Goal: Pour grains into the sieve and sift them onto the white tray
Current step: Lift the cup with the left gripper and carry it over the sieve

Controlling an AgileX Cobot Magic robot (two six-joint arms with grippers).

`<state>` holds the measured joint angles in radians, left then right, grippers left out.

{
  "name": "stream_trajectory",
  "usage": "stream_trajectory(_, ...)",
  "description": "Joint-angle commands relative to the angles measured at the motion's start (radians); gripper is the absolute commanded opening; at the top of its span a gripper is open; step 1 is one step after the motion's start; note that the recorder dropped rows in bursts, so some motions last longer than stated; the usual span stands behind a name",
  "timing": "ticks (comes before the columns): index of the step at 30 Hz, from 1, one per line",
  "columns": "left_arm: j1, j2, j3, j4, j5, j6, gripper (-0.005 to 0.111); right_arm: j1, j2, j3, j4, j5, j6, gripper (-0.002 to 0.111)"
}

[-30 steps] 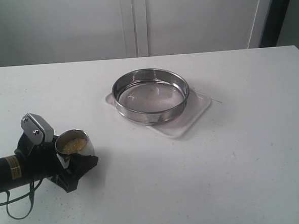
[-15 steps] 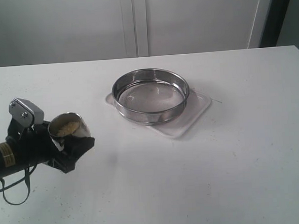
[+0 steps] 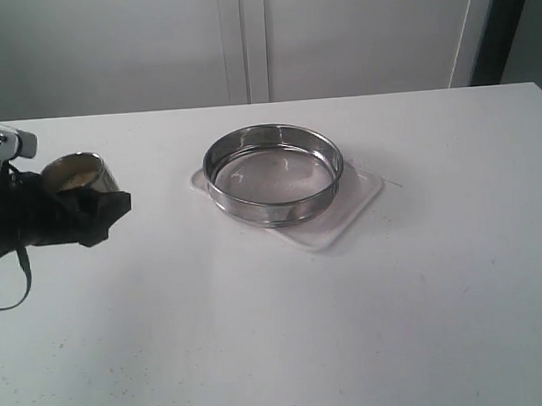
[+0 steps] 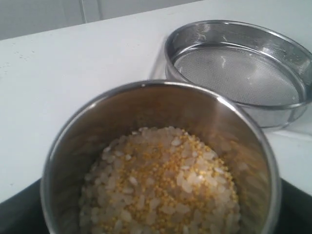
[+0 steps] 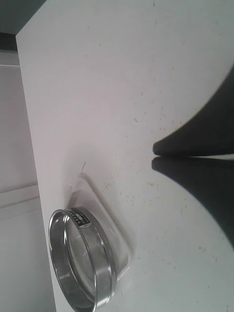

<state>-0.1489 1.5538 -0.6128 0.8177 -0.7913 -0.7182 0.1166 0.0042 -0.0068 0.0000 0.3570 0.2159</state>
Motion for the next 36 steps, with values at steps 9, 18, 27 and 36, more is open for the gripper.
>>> stream_trajectory(9, -0.003, -0.039, -0.292, 0.322, 0.240, -0.416, 0.000, 0.002, -0.004, 0.007, -0.007, -0.015, 0.005, 0.000)
stream_trajectory(18, -0.156, 0.124, -0.545, 0.402, 0.479, -0.493, 0.000, 0.002, -0.004, 0.007, -0.007, -0.015, 0.005, 0.000)
stream_trajectory(27, -0.249, 0.286, -0.704, 0.407, 0.583, -0.501, 0.000, 0.002, -0.004, 0.007, -0.007, -0.015, 0.005, 0.000)
stream_trajectory(36, -0.284, 0.367, -0.822, 0.448, 0.684, -0.497, 0.000, 0.002, -0.004, 0.007, -0.007, -0.015, 0.005, 0.000)
